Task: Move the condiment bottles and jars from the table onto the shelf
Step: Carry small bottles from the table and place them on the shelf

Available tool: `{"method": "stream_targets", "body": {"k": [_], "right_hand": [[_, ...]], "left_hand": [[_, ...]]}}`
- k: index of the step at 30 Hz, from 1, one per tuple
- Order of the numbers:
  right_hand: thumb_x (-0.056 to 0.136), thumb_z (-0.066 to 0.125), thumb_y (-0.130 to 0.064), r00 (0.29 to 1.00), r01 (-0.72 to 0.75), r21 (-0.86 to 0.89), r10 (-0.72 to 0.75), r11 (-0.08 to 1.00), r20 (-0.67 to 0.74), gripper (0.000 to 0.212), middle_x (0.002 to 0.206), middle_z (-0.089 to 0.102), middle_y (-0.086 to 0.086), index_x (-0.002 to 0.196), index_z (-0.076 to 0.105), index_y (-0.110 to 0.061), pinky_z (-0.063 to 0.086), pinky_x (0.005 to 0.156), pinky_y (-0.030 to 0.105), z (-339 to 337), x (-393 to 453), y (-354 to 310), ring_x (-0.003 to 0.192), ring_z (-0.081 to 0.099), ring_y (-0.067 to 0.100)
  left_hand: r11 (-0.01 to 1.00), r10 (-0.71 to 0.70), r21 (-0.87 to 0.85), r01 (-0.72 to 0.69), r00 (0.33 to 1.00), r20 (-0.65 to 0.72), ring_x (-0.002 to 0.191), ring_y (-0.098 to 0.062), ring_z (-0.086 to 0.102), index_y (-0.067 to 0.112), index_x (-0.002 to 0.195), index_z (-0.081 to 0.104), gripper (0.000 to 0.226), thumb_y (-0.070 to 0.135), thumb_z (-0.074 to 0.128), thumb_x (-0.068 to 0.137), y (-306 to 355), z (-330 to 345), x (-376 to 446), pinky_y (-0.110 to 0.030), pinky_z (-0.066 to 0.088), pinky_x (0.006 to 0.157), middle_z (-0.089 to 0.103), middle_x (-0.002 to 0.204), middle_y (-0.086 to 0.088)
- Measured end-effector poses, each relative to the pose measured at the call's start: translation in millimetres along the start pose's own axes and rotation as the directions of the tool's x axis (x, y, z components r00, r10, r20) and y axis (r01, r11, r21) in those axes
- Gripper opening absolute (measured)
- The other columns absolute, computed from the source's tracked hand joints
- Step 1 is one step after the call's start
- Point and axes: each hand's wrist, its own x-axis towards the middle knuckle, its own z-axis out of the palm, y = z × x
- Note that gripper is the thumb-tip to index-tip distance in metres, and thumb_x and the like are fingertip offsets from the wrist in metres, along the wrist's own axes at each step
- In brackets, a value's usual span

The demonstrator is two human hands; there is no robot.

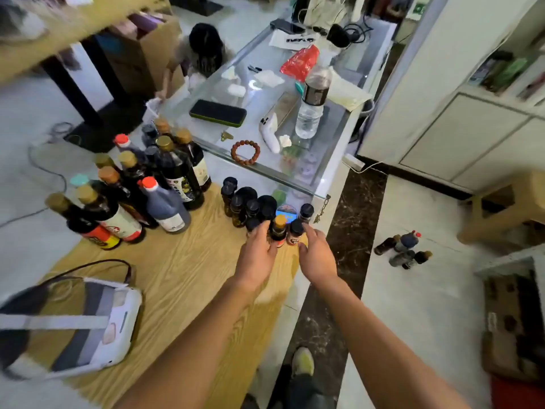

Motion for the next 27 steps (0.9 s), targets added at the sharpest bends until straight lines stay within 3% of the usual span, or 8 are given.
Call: {"method": "stream_targets", "body": {"k": [3, 7, 11, 16, 22, 27], "right_hand": [[0.101, 0.042, -0.011, 0.998, -0.033, -0.007, 0.033, 0.999, 0.045, 0.059, 0.152, 0.035, 0.008, 0.155, 0.026, -0.029, 0.051, 0.093, 0.04, 3, 23, 11, 0.124, 0.053, 0.03], [0.099, 0.044, -0.008, 0.989, 0.004, -0.042, 0.002, 0.999, 0.147, 0.062, 0.151, 0.038, 0.009, 0.155, 0.026, -0.029, 0.05, 0.095, 0.04, 11, 46, 29, 0.123, 0.053, 0.03], [0.096, 0.054, -0.012, 0.983, 0.06, 0.009, -0.06, 0.998, 0.176, 0.062, 0.146, 0.044, 0.011, 0.152, 0.032, -0.025, 0.05, 0.093, 0.042, 11, 61, 37, 0.121, 0.054, 0.033], [0.091, 0.063, -0.014, 0.982, 0.13, 0.029, -0.133, 0.991, 0.133, 0.052, 0.131, 0.056, 0.014, 0.141, 0.049, -0.019, 0.052, 0.086, 0.044, 12, 70, 40, 0.111, 0.059, 0.037], [0.089, 0.068, -0.024, 0.974, 0.118, 0.145, -0.143, 0.982, 0.175, 0.035, 0.122, 0.061, 0.004, 0.121, 0.054, -0.022, 0.052, 0.079, 0.039, 8, 68, 46, 0.1, 0.062, 0.029], [0.085, 0.072, -0.02, 0.97, 0.078, 0.287, -0.139, 0.955, 0.199, 0.032, 0.103, 0.068, 0.004, 0.11, 0.053, -0.016, 0.05, 0.076, 0.034, 5, 58, 50, 0.095, 0.062, 0.024]], "left_hand": [[0.996, -0.07, 0.057, 0.07, 0.998, 0.003, 0.123, -0.025, 0.053, 0.02, 0.146, 0.034, 0.061, 0.009, 0.059, 0.091, 3, 16, 18, -0.04, 0.046, 0.1, 0.052, 0.139, -0.004], [0.984, -0.108, 0.139, 0.113, 0.993, -0.04, 0.12, -0.027, 0.056, 0.019, 0.149, 0.031, 0.067, 0.01, 0.06, 0.089, 2, 28, 30, -0.042, 0.048, 0.096, 0.051, 0.14, -0.005], [0.981, -0.094, 0.168, 0.101, 0.994, -0.05, 0.111, -0.027, 0.059, 0.019, 0.146, 0.036, 0.064, 0.008, 0.061, 0.089, -1, 33, 37, -0.041, 0.05, 0.09, 0.051, 0.128, -0.006], [0.976, -0.096, 0.183, 0.114, 0.99, -0.105, 0.101, -0.024, 0.06, 0.021, 0.13, 0.053, 0.044, 0.009, 0.063, 0.088, 6, 39, 48, -0.04, 0.051, 0.084, 0.056, 0.116, -0.002], [0.97, -0.161, 0.164, 0.178, 0.981, -0.112, 0.081, -0.019, 0.064, 0.023, 0.106, 0.052, 0.028, 0.026, 0.071, 0.085, 7, 44, 45, -0.039, 0.051, 0.067, 0.064, 0.096, 0.004], [0.964, -0.252, 0.048, 0.26, 0.959, -0.129, 0.09, -0.021, 0.066, 0.019, 0.102, 0.053, 0.028, 0.026, 0.073, 0.084, 3, 44, 41, -0.042, 0.052, 0.076, 0.069, 0.094, 0.003]]}}
